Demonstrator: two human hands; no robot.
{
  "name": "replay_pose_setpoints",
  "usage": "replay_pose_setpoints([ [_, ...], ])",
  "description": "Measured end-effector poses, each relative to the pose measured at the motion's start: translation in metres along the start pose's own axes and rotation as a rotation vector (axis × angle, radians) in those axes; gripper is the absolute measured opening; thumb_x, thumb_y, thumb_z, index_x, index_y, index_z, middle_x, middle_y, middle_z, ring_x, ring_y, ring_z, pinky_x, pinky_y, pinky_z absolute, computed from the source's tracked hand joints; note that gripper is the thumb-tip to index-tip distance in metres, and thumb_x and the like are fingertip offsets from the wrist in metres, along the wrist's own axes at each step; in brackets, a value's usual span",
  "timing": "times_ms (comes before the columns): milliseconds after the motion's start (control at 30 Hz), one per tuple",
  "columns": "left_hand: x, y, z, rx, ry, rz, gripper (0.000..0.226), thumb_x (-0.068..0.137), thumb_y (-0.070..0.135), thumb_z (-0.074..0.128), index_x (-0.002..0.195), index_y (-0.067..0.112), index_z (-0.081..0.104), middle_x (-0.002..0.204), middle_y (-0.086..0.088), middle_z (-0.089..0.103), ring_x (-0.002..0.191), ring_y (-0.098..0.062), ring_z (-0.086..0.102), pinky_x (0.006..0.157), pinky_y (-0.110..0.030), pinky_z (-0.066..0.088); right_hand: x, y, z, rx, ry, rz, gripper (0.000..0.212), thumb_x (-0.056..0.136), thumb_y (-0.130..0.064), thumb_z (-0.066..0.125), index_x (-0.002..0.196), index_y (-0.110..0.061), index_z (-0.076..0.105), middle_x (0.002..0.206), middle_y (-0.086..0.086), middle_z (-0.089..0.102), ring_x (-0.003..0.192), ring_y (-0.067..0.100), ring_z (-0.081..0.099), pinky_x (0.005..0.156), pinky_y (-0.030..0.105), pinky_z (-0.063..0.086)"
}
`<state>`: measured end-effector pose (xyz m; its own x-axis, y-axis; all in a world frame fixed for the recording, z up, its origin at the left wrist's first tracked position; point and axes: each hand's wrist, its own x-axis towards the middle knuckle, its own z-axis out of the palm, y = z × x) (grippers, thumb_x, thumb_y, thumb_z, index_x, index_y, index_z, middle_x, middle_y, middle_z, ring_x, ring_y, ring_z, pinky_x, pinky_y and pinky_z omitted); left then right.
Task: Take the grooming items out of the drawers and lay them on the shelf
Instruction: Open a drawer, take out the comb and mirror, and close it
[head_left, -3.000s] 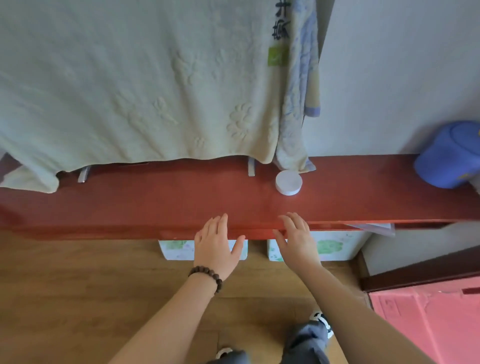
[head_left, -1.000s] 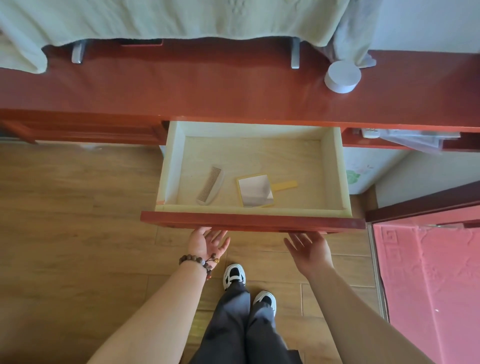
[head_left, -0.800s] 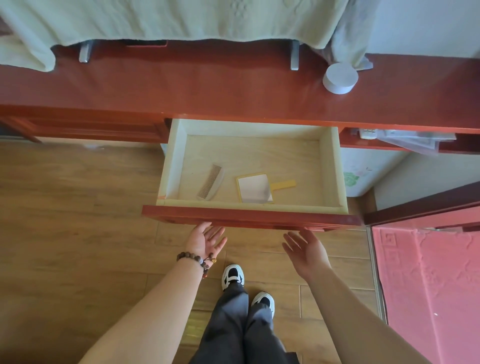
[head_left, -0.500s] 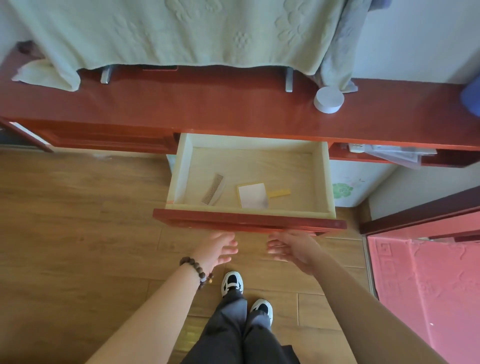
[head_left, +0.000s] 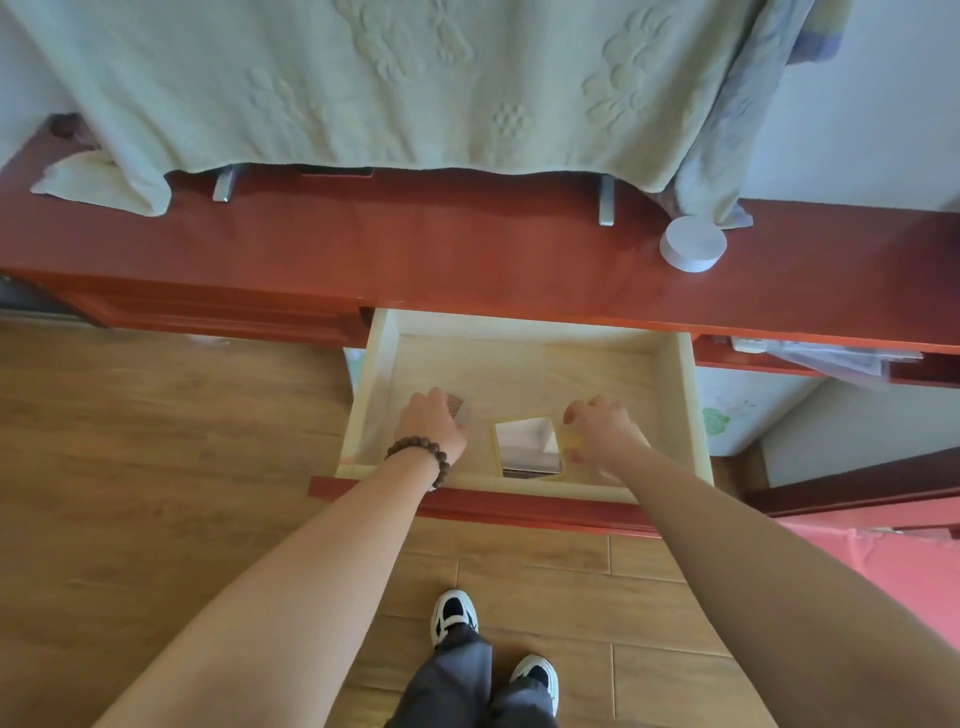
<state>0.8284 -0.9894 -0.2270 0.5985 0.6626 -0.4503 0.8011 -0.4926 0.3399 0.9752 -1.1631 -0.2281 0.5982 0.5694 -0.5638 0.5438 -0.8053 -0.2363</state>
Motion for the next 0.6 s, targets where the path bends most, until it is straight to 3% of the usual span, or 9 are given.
replay_pose_setpoints([
  [133, 0.012, -0.005, 0.011, 0.146, -0.013, -0.059, 0.039, 0.090, 0.021, 0.056, 0.126, 0.010, 0.044, 0.126, -0.015, 0.048, 0.115, -0.032, 0.050, 0.092, -0.038, 0.048, 0.010, 0.007, 0.009, -0.055, 0.022, -0.030, 0.037, 0.080, -0.022, 0.070, 0.112, -0.019, 0.051, 0.118, 0.005, 0.047, 0.115, 0.027, 0.039, 0.092, 0.036, 0.037],
  [367, 0.022, 0.000, 0.013, 0.152, 0.003, -0.111, 0.025, 0.093, 0.011, 0.047, 0.117, 0.005, 0.045, 0.121, -0.016, 0.054, 0.110, -0.032, 0.056, 0.093, -0.040, 0.050, 0.009, 0.009, 0.013, -0.069, 0.014, 0.013, 0.031, 0.085, -0.031, 0.066, 0.108, -0.014, 0.053, 0.118, 0.008, 0.050, 0.115, 0.027, 0.042, 0.094, 0.038, 0.038],
  [467, 0.020, -0.001, 0.011, 0.139, -0.017, -0.115, 0.004, 0.091, 0.010, 0.051, 0.092, 0.006, 0.052, 0.090, -0.008, 0.061, 0.085, -0.024, 0.063, 0.073, -0.030, 0.053, 0.002, 0.007, 0.011, 0.057, 0.022, 0.065, 0.026, 0.087, -0.028, 0.065, 0.103, -0.016, 0.049, 0.108, 0.007, 0.053, 0.100, 0.027, 0.050, 0.078, 0.033, 0.041],
  [533, 0.018, -0.001, 0.009, 0.133, -0.043, -0.100, 0.026, 0.091, 0.009, 0.051, 0.066, 0.010, 0.043, 0.064, -0.001, 0.049, 0.056, -0.014, 0.051, 0.051, -0.021, 0.041, -0.003, 0.006, 0.008, 0.145, 0.009, 0.099, 0.023, 0.087, -0.026, 0.063, 0.096, -0.018, 0.044, 0.098, 0.005, 0.053, 0.086, 0.026, 0.052, 0.068, 0.031, 0.040],
  [600, 0.017, -0.002, 0.005, 0.126, -0.097, -0.079, 0.034, 0.091, 0.009, 0.050, 0.060, 0.013, 0.037, 0.059, 0.001, 0.041, 0.048, -0.011, 0.038, 0.045, -0.019, 0.031, -0.009, 0.006, 0.004, 0.184, -0.008, 0.103, 0.024, 0.086, -0.028, 0.066, 0.098, -0.018, 0.048, 0.096, 0.003, 0.053, 0.082, 0.025, 0.053, 0.065, 0.030, 0.042],
])
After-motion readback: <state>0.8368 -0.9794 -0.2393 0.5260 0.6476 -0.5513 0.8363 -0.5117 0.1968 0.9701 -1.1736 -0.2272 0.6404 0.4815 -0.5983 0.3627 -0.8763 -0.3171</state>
